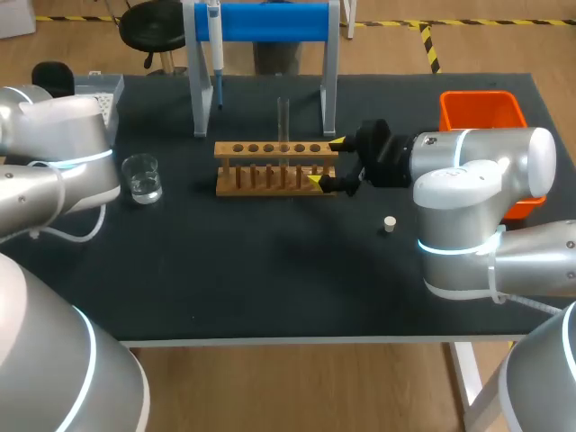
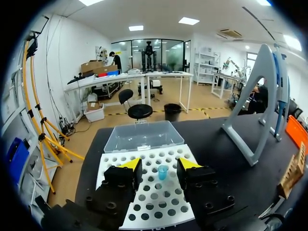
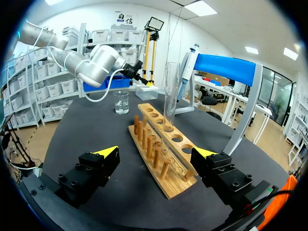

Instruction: Invert the test tube, pick up the pipette, mount the tip to pipette, aspirate from beaker and dispense into the tube, eject the tip, return the pipette, and cap with the stopper.

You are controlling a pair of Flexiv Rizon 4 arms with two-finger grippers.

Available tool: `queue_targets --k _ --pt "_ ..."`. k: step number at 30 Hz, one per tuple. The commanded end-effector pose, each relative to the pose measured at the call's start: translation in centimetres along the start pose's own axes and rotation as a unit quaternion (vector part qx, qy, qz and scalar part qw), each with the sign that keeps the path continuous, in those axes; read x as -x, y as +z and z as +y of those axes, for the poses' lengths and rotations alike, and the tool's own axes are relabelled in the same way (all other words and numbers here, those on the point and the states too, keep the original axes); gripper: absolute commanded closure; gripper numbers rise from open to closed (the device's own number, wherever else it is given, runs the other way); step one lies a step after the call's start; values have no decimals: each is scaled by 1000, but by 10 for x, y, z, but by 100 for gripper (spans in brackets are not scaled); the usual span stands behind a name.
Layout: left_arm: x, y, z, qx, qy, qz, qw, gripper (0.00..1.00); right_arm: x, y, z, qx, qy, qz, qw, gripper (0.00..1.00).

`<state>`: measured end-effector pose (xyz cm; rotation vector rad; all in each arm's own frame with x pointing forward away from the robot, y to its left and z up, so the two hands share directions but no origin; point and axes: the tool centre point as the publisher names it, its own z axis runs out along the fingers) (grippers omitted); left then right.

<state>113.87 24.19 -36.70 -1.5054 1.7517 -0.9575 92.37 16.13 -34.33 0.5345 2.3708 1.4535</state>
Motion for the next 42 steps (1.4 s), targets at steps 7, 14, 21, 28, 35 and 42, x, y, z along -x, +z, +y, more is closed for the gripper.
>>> queue_targets --k 7,14,21,28,35,42 --pt "0 3 0 2 3 -2 1000 71 -1 0 0 1 0 -1 1000 0" --pt "-1 3 -1 4 5 -3 1000 76 -1 0 0 1 0 -1 1000 0" --pt "-1 3 -1 6 6 -2 1000 99 -1 0 0 1 0 -1 1000 0" --pt "-2 3 -1 4 6 -2 1000 100 -1 0 0 1 0 -1 1000 0" --pt "-1 1 -5 2 6 -4 1000 100 -1 0 0 1 0 -1 1000 0" --pt "1 -2 -7 0 6 -6 1000 100 -1 0 0 1 0 -1 1000 0"
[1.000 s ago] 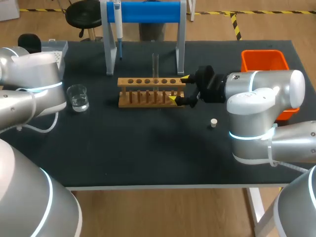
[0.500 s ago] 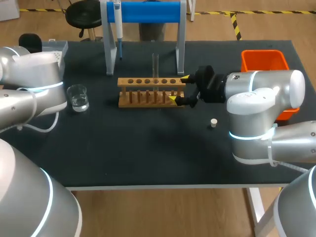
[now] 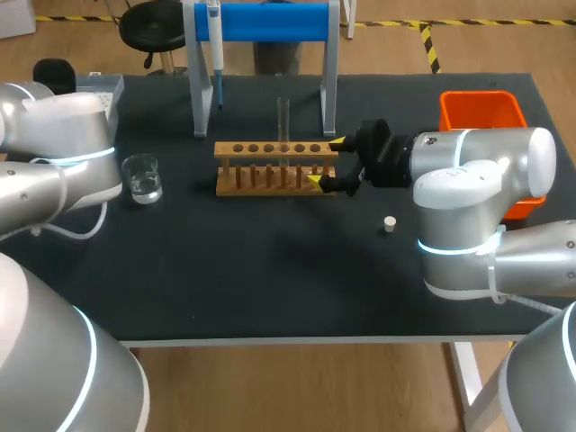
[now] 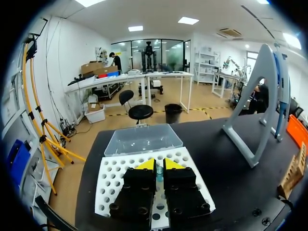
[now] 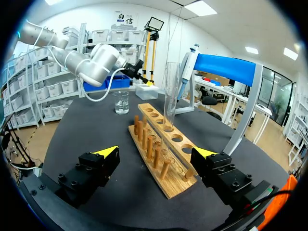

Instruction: Invert the test tube, pick up the pipette, mount the tip to pipette, aspirate from beaker and dispense into the tube, eject the tip, return the pipette, and cap with the stopper.

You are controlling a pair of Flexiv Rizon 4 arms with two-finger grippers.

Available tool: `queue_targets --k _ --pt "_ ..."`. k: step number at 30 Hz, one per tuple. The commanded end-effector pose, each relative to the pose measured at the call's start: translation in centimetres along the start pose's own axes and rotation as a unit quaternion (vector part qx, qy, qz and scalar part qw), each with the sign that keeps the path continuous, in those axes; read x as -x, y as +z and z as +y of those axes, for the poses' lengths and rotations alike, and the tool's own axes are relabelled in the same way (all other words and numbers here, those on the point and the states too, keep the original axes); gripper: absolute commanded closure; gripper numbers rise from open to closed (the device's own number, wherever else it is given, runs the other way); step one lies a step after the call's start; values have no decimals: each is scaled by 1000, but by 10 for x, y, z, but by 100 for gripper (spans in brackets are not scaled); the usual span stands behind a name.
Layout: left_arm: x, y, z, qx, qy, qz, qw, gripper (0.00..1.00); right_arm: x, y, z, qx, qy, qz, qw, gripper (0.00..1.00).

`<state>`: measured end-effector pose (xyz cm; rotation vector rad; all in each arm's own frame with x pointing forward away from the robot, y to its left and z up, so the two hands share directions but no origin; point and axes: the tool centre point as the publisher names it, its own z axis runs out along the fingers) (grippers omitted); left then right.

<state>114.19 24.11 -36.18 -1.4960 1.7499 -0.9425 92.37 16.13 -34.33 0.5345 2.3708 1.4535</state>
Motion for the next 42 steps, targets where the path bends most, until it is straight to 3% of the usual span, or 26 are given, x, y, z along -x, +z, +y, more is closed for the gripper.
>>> queue_targets --k 1,42 --pt "2 -3 -2 0 0 -1 1000 100 -1 0 0 1 0 -1 1000 0" --pt "0 -18 -27 -13 22 -26 999 100 -1 0 0 1 0 -1 1000 0"
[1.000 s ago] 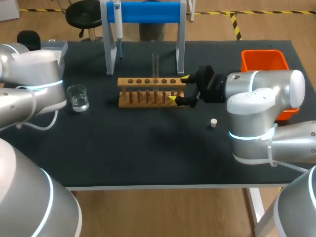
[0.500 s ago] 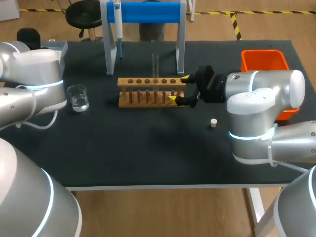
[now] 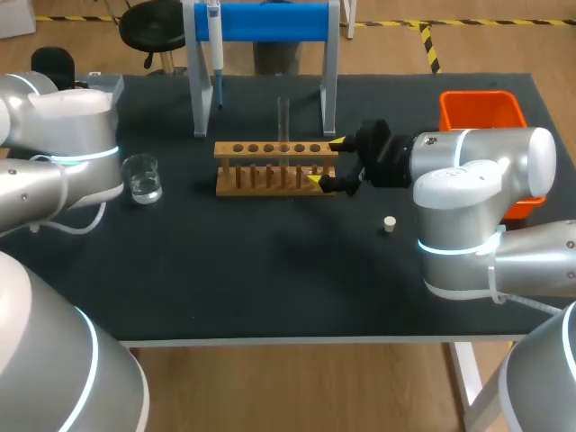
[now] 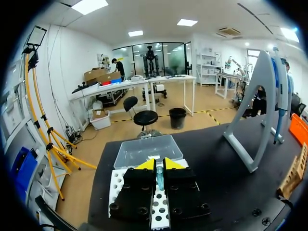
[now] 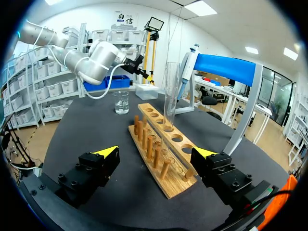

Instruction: Invert the test tube, pick up the pipette, mount the tip to pipette, aspirate from beaker and dispense into the tube, eject the tip, return the pipette, and cap with the stopper.

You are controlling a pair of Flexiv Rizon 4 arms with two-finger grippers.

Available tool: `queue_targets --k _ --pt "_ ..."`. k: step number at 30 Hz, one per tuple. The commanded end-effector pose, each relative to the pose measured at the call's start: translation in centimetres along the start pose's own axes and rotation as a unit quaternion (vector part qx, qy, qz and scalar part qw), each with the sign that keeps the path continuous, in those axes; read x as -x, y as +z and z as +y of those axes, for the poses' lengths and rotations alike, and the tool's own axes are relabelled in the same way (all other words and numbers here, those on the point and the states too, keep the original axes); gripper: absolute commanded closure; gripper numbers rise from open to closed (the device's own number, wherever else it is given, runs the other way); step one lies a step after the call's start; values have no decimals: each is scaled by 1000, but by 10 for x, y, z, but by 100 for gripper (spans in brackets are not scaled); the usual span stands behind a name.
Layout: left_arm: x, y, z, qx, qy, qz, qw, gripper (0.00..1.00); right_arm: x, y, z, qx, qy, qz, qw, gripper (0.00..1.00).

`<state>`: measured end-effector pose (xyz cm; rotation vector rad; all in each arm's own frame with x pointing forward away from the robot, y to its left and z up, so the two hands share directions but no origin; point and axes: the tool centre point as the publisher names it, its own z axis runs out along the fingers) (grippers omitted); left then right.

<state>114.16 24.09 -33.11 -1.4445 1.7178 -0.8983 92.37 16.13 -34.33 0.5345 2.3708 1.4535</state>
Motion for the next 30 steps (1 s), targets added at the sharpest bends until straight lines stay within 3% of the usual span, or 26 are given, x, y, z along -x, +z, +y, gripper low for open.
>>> queue_targets --k 1,30 --pt "0 -2 -2 2 1 -2 1000 100 -1 0 0 1 0 -1 1000 0" --pt "-4 -22 -25 -16 20 -27 999 100 -1 0 0 1 0 -1 1000 0"
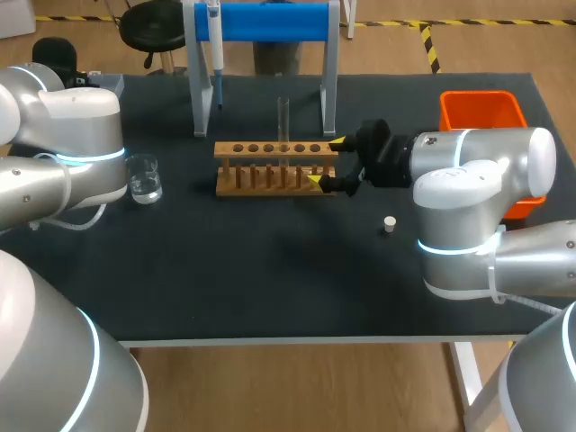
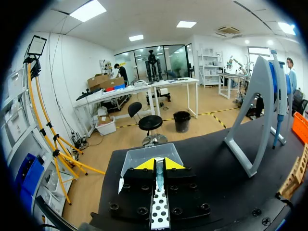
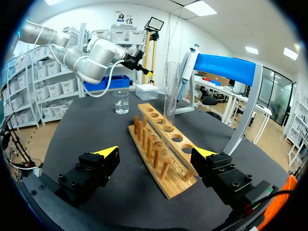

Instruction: Invert the test tube, pick up the pipette, mount the tip to pipette, aspirate from beaker and dispense into the tube, eject the tip, return the pipette, and cap with the stopper.

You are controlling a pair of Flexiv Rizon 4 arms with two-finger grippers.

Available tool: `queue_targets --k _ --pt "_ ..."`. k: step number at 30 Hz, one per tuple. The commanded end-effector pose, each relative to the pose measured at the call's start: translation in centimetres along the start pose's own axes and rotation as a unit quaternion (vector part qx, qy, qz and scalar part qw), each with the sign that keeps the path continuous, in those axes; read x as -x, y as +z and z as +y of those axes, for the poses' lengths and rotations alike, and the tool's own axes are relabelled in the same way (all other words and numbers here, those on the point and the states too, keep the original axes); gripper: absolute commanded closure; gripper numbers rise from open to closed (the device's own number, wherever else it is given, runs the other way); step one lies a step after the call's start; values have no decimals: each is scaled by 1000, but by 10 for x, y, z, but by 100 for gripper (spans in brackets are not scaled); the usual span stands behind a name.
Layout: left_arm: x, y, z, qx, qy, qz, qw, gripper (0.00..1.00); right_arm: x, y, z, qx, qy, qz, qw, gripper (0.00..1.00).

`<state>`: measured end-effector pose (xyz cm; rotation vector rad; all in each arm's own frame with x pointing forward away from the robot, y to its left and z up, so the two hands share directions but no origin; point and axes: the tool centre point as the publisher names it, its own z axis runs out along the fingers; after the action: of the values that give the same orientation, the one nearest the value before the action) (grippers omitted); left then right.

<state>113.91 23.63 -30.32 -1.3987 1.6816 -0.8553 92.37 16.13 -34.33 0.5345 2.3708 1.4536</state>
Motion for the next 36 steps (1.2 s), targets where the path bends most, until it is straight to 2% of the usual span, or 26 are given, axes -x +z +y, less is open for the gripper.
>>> queue_targets --k 1,10,15,21,23,24,36 --pt "-2 -8 -3 -3 2 0 1000 100 -1 0 0 1 0 -1 1000 0" --pt "-16 -34 -27 -17 45 47 998 100 -1 0 0 1 0 -1 1000 0" --pt "-32 -55 -39 -9 84 106 991 100 -1 0 0 1 0 -1 1000 0" --pt "-55 -90 -44 -1 127 195 973 100 -1 0 0 1 0 -1 1000 0" --pt "-63 -101 -45 -2 141 244 959 100 -1 0 0 1 0 -1 1000 0" --pt "-71 -109 -45 -1 165 265 950 100 -1 0 0 1 0 -1 1000 0" --pt "-71 -109 -45 -1 165 265 950 100 -1 0 0 1 0 -1 1000 0"
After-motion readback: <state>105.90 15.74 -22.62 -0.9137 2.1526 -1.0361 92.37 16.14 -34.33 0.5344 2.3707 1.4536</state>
